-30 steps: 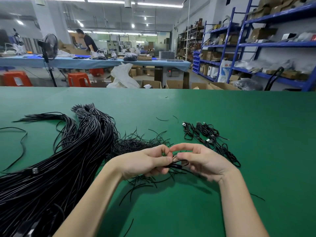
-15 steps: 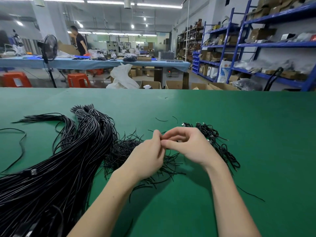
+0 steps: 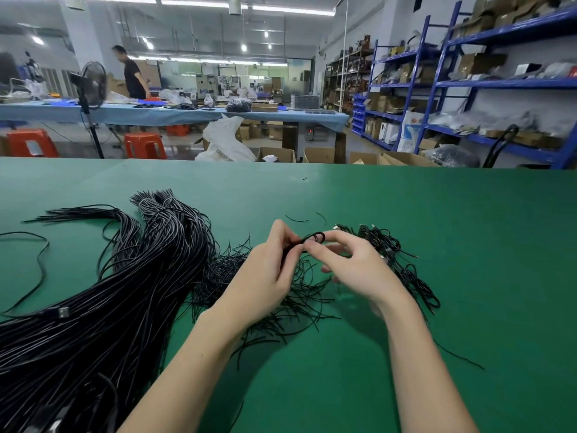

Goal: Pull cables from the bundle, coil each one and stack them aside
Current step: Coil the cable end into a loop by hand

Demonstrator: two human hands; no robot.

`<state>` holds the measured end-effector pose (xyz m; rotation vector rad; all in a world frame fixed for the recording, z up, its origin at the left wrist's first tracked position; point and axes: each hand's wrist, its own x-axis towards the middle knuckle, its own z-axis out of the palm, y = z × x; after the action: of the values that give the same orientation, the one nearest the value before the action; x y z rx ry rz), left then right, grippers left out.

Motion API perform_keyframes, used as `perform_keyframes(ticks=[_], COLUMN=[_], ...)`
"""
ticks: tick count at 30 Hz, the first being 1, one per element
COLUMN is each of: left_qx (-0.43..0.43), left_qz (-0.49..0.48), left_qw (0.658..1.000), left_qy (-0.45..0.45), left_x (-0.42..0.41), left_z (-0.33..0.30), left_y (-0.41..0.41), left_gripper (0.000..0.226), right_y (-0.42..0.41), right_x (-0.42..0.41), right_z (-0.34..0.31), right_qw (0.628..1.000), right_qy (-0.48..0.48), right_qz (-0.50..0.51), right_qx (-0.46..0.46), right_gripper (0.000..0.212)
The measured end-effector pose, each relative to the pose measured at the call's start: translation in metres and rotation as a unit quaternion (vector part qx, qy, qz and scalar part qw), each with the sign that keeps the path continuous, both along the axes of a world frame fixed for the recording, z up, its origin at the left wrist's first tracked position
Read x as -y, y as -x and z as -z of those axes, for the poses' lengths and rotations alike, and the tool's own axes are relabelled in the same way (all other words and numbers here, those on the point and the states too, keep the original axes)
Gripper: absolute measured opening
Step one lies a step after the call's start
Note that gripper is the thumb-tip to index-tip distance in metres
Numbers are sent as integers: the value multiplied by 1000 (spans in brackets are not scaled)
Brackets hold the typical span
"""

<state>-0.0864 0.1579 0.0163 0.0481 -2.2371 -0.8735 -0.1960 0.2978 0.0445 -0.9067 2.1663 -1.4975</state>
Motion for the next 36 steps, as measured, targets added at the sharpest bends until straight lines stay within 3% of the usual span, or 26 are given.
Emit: perform_keyframes(ticks=[2, 4, 6, 7, 10, 13, 16, 23, 29, 33, 36], left_qx=[-2, -9, -17, -20, -30, -37, -57, -60, 53, 142, 156], left_qz=[6, 4, -2, -6, -21, -23, -33, -53, -49, 15, 53], left_qw=[1000, 999, 999, 999, 998, 998, 997, 997, 992, 977, 963], left_qy=[24, 36, 37, 35, 46, 48, 41, -22, -103, -157, -215], left_x=[0, 1, 2, 2, 1, -2, -1, 0, 5, 12, 17], left_z=[0, 0, 1, 1, 2, 3, 2, 0, -5, -5, -5], left_y=[-1, -2, -1, -1, -1, -1, -2, -2, -2, -6, -9], left_gripper=[11, 11, 12, 13, 16, 18, 17, 8, 7, 17, 17], right_y=[-1, 1, 2, 1, -2, -4, -7, -8, -7, -7, -6], right_x=[2, 4, 1, 0, -1, 11, 18, 21, 21, 22, 21], right_z=[2, 2, 2, 1, 3, 7, 11, 17, 24, 28, 28], right_qw=[995, 987, 968, 954, 936, 929, 915, 899, 903, 911, 921], right_qy=[37, 51, 49, 51, 84, 165, 208, 259, 241, 229, 223], right_qz=[19, 44, 6, -23, -81, -56, -56, -28, 12, 42, 35], right_qx=[89, 149, 244, 293, 332, 328, 341, 353, 357, 340, 317], right_gripper=[48, 80, 100, 101, 69, 37, 36, 12, 5, 7, 8])
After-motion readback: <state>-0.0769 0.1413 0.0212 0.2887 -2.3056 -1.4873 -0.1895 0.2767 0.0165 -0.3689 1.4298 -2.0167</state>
